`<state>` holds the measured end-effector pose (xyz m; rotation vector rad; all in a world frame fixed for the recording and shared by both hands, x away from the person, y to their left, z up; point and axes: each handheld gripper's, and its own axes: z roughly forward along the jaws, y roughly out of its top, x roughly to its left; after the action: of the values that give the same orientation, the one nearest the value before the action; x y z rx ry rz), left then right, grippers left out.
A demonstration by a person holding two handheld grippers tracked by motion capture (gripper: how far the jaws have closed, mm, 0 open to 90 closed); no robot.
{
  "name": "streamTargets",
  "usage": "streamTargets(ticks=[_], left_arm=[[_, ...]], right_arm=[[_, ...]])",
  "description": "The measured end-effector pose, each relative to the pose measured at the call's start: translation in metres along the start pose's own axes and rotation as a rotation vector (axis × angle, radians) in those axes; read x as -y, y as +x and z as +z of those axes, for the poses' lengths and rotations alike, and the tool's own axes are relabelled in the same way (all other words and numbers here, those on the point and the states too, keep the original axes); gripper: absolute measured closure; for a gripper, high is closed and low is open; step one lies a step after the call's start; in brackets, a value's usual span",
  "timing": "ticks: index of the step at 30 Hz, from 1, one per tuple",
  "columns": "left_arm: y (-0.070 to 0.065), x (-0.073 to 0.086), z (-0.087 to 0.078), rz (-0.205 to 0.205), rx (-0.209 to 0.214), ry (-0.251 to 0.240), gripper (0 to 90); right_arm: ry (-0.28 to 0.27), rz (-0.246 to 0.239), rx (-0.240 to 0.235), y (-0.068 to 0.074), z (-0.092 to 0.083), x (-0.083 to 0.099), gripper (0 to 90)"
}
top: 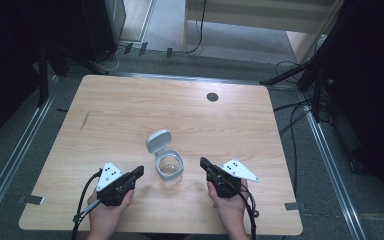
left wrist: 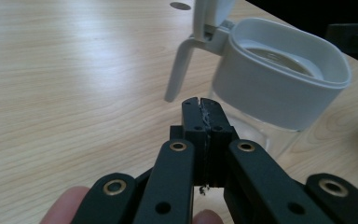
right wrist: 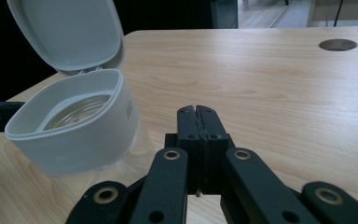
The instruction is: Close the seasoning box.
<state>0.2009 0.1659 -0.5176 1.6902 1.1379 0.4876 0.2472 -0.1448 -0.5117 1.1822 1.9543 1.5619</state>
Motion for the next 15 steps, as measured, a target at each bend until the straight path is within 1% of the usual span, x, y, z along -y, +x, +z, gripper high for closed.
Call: streamTargets(ticks=[4, 5, 6, 7, 8, 9, 10, 12, 15], left_arm=[[-0.011, -0.001, 0.005, 0.007, 0.020, 0.013, 90.0], [-0.011, -0.001, 0.005, 0.007, 0.020, 0.013, 90.0], [-0.016, -0.001, 0.008, 0.012, 0.017, 0.012, 90.0], [-0.016, -0.001, 0.008, 0.012, 0.017, 0.012, 90.0], [-0.019, -0.003, 0.010, 0.018, 0.008, 0.015, 90.0], [-0.019, -0.003, 0.010, 0.018, 0.008, 0.015, 90.0], [-0.022, -0.003, 0.012, 0.030, -0.004, 0.018, 90.0], [-0.023, -0.004, 0.015, 0.025, -0.008, 0.023, 90.0], [-0.024, -0.004, 0.017, 0.023, -0.016, 0.023, 90.0]], right_arm=[[0.015, -0.005, -0.015, 0.003, 0.011, -0.002, 90.0], [0.015, -0.005, -0.015, 0.003, 0.011, -0.002, 90.0], [0.022, -0.008, -0.025, 0.005, 0.017, -0.002, 90.0], [0.022, -0.008, -0.025, 0.005, 0.017, -0.002, 90.0], [0.034, -0.009, -0.039, 0.008, 0.022, -0.001, 90.0], [0.035, -0.018, -0.046, 0.009, 0.025, -0.001, 90.0], [0.041, -0.019, -0.052, 0.011, 0.027, 0.000, 90.0], [0.048, -0.023, -0.067, 0.014, 0.031, 0.001, 90.0], [0.060, -0.037, -0.088, 0.019, 0.032, 0.003, 90.0]])
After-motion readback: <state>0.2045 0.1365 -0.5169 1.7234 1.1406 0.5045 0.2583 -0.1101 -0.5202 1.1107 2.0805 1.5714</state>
